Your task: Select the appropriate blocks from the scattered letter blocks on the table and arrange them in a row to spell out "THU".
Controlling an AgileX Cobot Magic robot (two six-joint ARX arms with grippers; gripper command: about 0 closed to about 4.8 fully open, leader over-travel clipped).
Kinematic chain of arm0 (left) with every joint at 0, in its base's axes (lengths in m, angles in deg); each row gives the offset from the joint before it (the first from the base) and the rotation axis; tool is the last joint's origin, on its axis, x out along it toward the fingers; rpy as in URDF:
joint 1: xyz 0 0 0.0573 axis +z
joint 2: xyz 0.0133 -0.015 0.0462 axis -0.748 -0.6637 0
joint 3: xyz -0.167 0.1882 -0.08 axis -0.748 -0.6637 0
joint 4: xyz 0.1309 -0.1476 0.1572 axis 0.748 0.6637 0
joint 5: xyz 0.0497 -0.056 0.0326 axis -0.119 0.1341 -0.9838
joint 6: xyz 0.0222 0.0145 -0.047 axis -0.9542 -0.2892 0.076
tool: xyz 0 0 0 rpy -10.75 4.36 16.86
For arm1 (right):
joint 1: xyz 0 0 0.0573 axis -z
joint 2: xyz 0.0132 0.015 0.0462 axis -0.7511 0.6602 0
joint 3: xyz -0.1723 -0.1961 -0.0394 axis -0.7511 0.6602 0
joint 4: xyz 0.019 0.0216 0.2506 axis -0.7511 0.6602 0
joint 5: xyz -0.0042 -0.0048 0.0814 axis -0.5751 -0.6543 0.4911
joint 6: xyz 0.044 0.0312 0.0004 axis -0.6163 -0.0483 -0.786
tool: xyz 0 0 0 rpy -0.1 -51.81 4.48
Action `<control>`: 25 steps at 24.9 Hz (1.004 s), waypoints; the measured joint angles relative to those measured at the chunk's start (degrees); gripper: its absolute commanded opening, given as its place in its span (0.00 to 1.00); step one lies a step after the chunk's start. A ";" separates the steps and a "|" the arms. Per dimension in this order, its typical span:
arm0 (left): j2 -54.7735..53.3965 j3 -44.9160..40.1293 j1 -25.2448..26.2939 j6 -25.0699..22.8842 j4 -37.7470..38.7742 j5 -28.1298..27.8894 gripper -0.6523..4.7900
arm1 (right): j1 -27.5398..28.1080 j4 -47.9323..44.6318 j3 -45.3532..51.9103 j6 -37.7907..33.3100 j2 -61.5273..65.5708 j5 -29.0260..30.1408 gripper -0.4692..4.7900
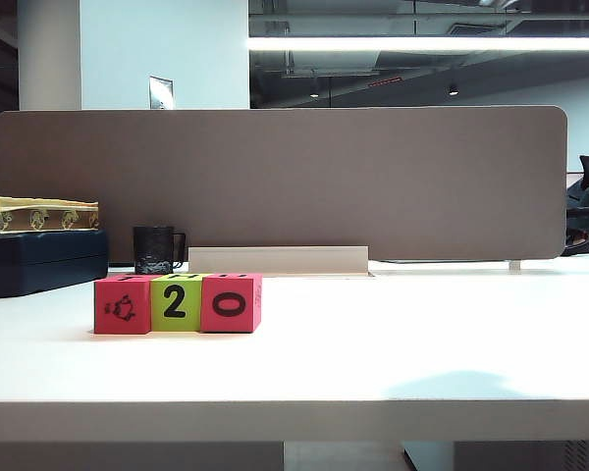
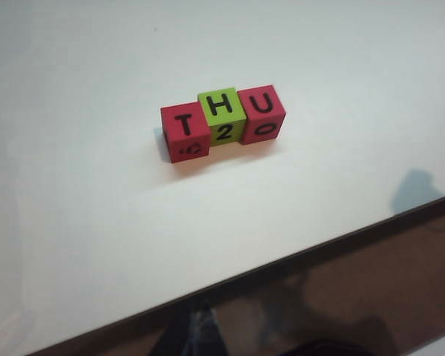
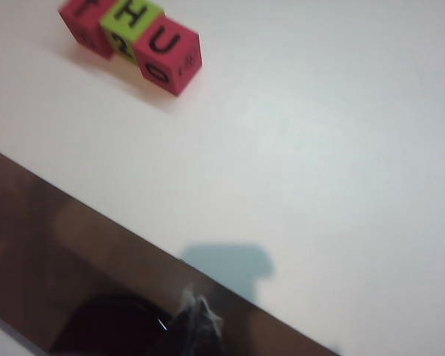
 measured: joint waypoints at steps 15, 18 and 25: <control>21.24 -24.22 0.00 3.65 -18.62 -8.41 0.11 | 0.17 -8.52 30.80 -6.97 -47.43 -22.36 0.09; 20.70 -25.00 0.02 3.91 -23.12 -8.57 0.11 | 0.20 -11.76 34.99 -6.95 -51.80 -27.61 0.09; 21.05 -25.00 0.00 4.04 -22.97 -8.31 0.11 | 0.31 -11.13 35.15 -6.93 -51.80 -26.36 0.09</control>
